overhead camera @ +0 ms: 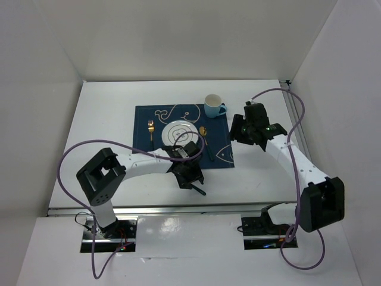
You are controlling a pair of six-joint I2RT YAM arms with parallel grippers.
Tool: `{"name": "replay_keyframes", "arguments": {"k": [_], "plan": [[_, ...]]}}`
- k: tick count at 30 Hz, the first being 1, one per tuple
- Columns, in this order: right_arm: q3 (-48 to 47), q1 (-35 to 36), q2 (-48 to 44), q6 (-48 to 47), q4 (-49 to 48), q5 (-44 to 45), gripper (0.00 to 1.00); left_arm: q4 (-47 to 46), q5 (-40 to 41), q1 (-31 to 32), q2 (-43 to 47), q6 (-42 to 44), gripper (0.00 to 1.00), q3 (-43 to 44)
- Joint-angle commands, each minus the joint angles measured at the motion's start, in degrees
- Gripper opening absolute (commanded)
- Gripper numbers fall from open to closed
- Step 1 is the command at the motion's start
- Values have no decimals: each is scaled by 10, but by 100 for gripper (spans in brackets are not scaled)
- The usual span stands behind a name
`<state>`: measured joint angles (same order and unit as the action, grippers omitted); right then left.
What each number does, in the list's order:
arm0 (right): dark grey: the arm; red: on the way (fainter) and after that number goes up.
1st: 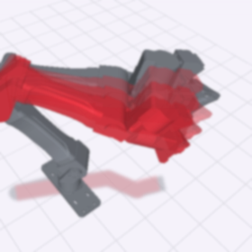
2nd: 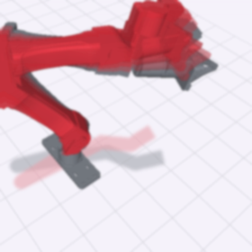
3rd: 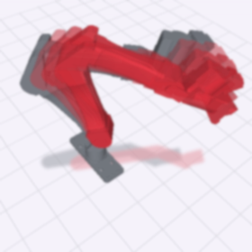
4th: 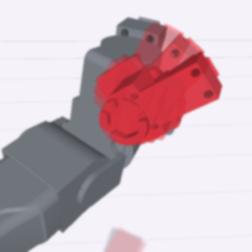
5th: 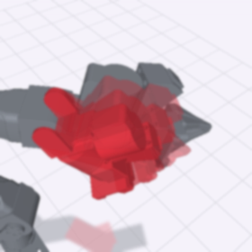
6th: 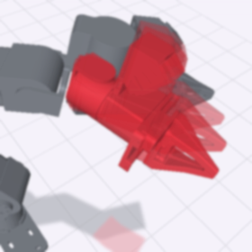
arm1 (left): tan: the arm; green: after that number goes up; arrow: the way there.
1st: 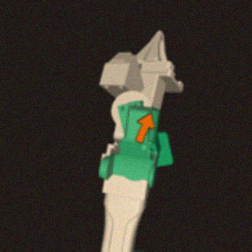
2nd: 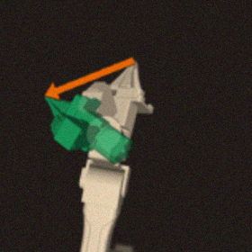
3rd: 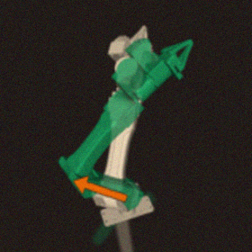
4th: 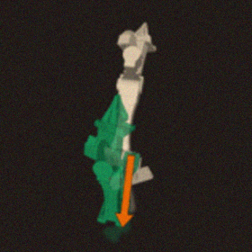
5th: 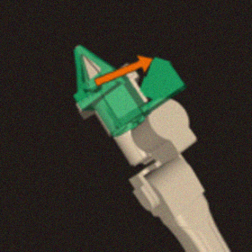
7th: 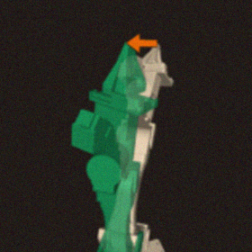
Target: Set the dinner table for one person
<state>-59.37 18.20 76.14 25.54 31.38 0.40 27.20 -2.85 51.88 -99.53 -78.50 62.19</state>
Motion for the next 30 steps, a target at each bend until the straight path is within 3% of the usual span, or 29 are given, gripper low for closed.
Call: {"name": "replay_keyframes", "arguments": {"k": [1, 6, 10, 12, 18, 25, 30], "plan": [[11, -20, -37, -14, 28, -18, 60, 2, 15, 7, -30, -16, 67, 27], [11, -37, -62, -25, 47, -18, 60, 9, 15, 7, -44, -10, 49, 32], [16, -56, -73, -37, 47, -23, 60, 38, 31, 7, -44, 1, 49, 32], [16, -64, -73, -43, 47, -23, 60, 50, 45, 7, -38, 1, 44, 32], [22, -82, -84, -53, 47, -29, 60, 87, 45, 17, 9, -11, 2, 27], [16, -82, -78, -53, 41, -41, 60, 116, 23, 54, 72, -36, 0, 27], [11, -82, -72, -48, 40, -65, 60, 126, 42, 54, 64, -36, 0, 56]]}}
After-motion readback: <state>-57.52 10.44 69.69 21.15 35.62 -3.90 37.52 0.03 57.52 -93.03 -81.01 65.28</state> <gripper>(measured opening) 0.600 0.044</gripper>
